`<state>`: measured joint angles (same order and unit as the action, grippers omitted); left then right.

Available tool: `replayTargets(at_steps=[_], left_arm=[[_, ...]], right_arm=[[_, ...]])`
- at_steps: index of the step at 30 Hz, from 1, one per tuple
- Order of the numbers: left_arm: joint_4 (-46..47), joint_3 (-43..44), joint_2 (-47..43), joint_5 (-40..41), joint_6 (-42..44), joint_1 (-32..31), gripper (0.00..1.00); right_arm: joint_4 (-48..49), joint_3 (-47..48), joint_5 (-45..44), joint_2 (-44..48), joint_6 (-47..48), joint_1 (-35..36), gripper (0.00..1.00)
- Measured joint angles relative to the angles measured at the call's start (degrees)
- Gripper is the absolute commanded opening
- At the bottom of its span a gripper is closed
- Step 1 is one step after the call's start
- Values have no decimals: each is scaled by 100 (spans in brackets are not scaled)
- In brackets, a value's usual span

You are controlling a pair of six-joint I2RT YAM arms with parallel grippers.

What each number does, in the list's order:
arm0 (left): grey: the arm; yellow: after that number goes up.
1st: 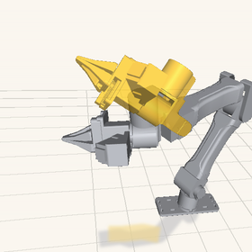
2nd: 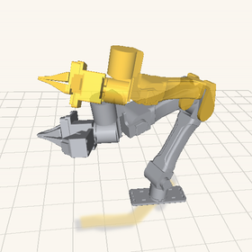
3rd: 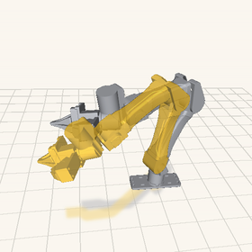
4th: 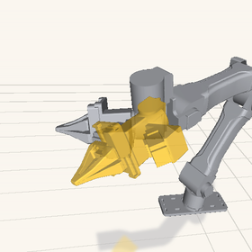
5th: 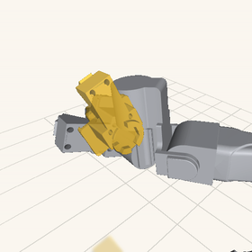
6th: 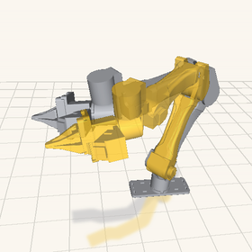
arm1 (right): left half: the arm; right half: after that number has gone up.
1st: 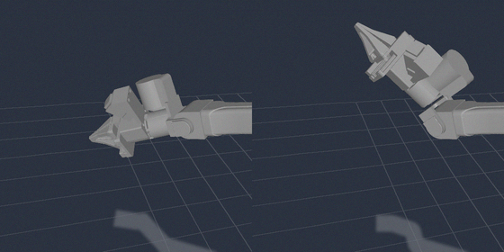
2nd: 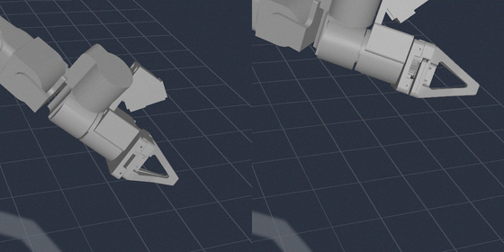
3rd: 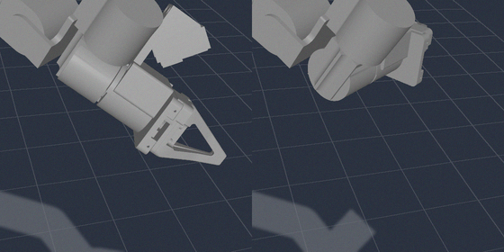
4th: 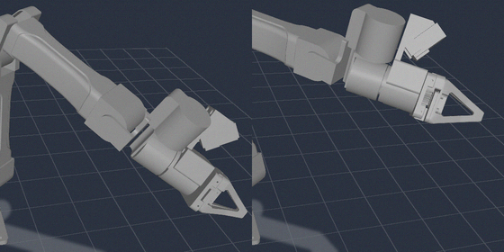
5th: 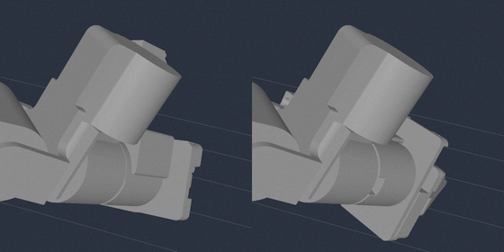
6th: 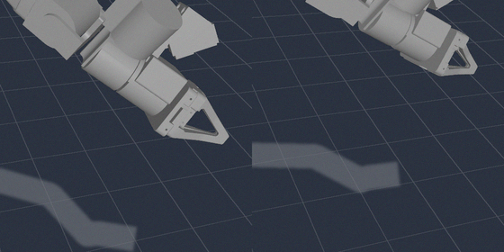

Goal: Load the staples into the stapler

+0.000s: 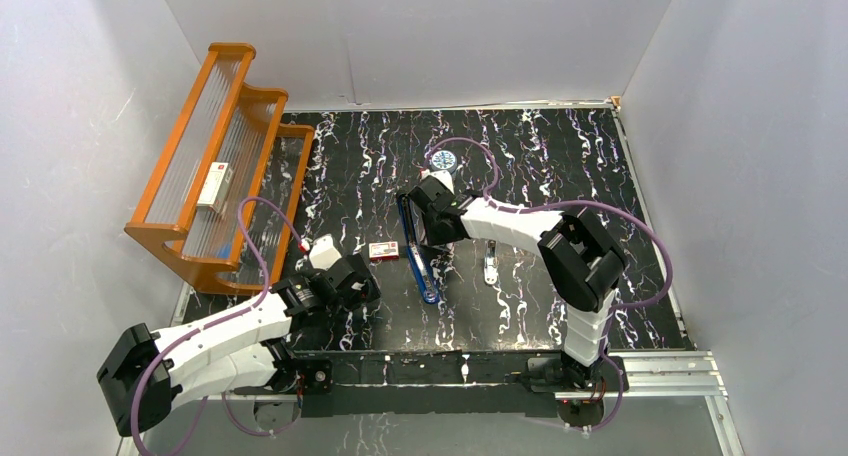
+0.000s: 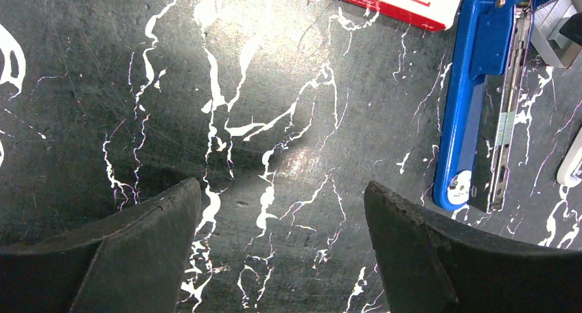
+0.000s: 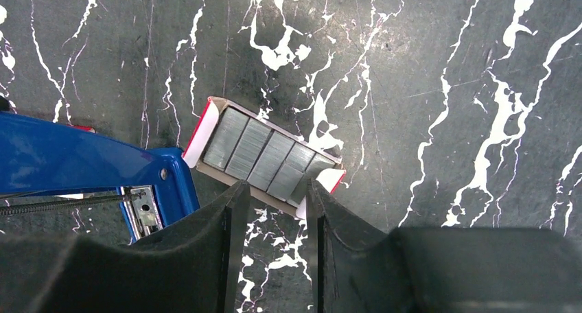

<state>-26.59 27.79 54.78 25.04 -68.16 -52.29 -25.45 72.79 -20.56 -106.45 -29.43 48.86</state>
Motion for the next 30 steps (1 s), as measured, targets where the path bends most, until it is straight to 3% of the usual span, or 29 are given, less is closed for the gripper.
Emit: replayTargets(at_steps=[8, 12, 30], left_arm=[[4, 0, 4, 0, 2, 0, 86], [7, 0, 4, 0, 2, 0, 86], [42, 0, 11, -2, 2, 0, 86]], right_arm=[[-166, 103, -33, -55, -129, 0, 44], [-162, 103, -33, -107, -142, 0, 38], [-254, 343, -120, -339, -229, 2, 41]])
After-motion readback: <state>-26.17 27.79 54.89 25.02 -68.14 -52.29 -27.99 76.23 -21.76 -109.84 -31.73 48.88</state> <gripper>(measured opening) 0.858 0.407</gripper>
